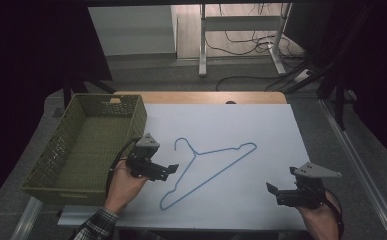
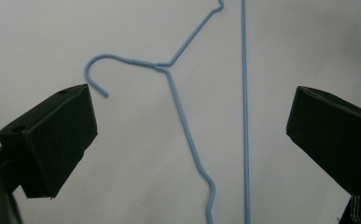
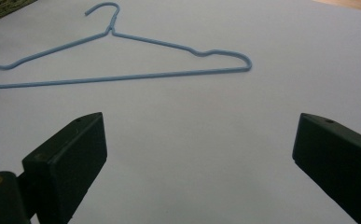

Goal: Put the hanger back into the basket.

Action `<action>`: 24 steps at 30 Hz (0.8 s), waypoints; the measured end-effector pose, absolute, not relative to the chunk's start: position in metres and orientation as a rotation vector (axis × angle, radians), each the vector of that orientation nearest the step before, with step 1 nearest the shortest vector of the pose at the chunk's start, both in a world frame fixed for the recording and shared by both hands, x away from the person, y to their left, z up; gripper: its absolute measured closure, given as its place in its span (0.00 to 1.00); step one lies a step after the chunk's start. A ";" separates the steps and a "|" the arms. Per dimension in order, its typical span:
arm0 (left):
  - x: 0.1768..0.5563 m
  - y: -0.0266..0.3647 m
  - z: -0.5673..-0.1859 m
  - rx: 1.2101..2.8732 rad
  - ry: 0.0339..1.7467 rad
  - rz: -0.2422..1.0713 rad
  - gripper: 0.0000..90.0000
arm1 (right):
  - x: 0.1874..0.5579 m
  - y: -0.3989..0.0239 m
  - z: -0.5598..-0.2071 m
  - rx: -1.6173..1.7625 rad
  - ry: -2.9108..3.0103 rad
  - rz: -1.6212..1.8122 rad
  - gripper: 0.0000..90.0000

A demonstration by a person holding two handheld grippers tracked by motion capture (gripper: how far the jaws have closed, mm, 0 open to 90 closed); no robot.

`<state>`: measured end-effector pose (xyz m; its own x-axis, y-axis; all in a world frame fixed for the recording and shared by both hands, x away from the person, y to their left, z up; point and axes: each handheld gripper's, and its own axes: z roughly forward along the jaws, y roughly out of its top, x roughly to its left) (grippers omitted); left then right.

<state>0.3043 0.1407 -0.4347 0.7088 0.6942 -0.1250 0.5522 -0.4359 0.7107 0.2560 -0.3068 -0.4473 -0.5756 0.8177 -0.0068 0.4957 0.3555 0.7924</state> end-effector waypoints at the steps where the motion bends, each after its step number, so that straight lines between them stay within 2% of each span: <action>1: 0.312 0.133 -0.438 2.158 0.950 0.232 0.02 | 0.256 -0.306 -0.448 1.147 2.224 1.087 0.03; 8: 0.333 0.112 -0.455 2.201 0.973 0.243 0.06 | 0.257 -0.306 -0.449 1.147 2.236 1.082 0.03; 9: 0.339 0.106 -0.461 2.215 0.984 0.262 0.14 | 0.257 -0.306 -0.449 1.144 2.238 1.080 0.03; 20: 0.362 0.088 -0.493 2.259 1.005 0.237 0.68 | 0.258 -0.303 -0.452 1.135 2.262 1.065 0.03; 24: 0.370 0.084 -0.509 2.251 1.020 0.183 0.80 | 0.258 -0.302 -0.453 1.127 2.273 1.057 0.03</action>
<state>0.3695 0.0838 -0.5088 0.6873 0.7140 -0.1337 0.6229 -0.4847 0.6140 0.2583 -0.3021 -0.4528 -0.6000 0.7999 -0.0137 0.5050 0.3920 0.7690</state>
